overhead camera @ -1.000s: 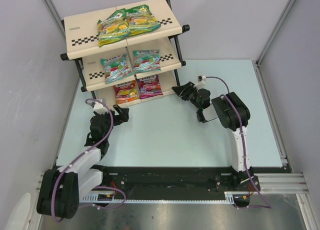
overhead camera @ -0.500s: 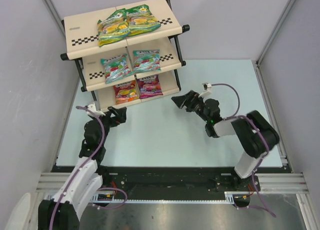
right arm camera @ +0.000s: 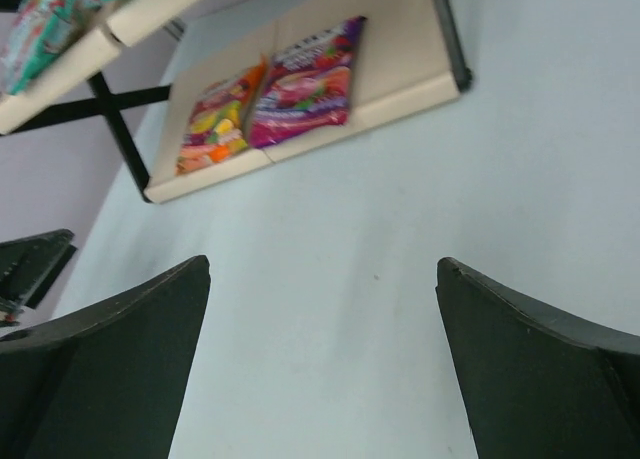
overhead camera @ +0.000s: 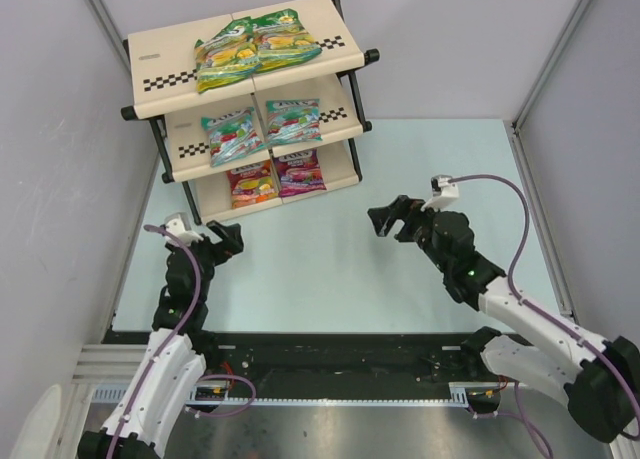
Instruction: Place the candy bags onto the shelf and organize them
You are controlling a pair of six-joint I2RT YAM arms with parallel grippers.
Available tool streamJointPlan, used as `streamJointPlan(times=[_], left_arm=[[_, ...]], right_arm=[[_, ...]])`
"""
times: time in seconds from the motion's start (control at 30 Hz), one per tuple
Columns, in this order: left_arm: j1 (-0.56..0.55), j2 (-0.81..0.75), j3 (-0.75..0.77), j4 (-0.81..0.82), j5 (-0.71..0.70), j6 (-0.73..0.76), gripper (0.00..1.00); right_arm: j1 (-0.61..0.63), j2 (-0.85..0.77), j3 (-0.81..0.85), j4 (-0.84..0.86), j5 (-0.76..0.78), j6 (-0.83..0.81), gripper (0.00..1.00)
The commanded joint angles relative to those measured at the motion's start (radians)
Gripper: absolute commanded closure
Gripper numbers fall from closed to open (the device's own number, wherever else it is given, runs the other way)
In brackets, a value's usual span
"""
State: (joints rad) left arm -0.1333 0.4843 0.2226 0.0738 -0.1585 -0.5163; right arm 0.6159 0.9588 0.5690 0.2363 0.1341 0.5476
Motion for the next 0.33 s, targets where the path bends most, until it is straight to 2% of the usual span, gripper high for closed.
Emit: streamJointPlan(times=[0.0,0.3], left_arm=[[0.004,-0.004,0.001,-0.025,-0.049,-0.007,0.0],[0.004,-0.032,-0.008,-0.029,-0.116,0.001,0.0]], right_arm=[[0.008,-0.109,-0.011,-0.299,0.125,-0.034,0.0],[0.004,-0.247,-0.041,-0.46,0.216,-0.017,0.0]])
